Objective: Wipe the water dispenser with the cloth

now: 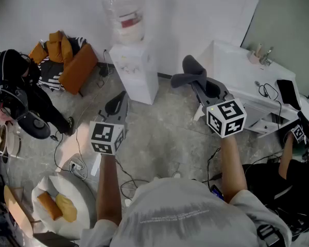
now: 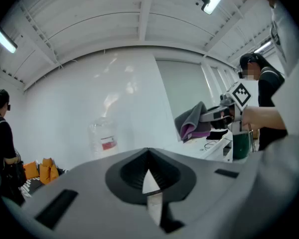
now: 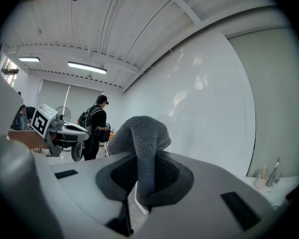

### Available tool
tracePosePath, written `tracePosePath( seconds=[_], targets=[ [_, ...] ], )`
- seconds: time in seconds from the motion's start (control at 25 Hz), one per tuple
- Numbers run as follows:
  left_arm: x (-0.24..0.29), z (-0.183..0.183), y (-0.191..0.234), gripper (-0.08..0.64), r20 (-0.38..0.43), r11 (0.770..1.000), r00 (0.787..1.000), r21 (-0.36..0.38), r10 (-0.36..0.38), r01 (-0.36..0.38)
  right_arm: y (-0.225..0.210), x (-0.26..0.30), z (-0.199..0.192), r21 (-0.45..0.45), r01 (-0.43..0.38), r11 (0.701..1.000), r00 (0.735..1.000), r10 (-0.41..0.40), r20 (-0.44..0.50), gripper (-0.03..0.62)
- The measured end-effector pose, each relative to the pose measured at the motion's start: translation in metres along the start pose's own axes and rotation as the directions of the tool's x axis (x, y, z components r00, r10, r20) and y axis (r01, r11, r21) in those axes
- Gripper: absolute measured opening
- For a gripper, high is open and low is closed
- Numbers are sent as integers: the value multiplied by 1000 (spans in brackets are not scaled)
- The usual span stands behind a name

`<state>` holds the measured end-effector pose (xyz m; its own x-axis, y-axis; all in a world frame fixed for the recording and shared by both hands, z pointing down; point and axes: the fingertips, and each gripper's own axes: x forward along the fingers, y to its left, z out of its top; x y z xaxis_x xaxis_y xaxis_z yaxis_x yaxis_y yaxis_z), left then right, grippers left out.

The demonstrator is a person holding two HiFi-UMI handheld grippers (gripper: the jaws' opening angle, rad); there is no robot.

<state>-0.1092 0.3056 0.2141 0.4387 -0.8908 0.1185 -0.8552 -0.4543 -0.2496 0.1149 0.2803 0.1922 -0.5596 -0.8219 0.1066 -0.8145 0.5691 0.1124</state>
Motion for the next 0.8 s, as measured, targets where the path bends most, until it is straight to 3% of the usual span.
tracePosePath(
  seconds=[0.4,0.64,0.8],
  targets=[
    [23,-1,-11,16,-13,1000,1000,-3,9,-9,-25,1,-9,10,-21,1000,1000,21,6,57],
    [45,-8,-27,16,-39,999,998,-9,39,-39,-60,3,-23,62,-21,998,1000,21,9,57],
    [58,-13,-40,15,-65,999,997,3,38,-38,-68,9,-30,68,-56,996,998,56,5,57]
  ],
)
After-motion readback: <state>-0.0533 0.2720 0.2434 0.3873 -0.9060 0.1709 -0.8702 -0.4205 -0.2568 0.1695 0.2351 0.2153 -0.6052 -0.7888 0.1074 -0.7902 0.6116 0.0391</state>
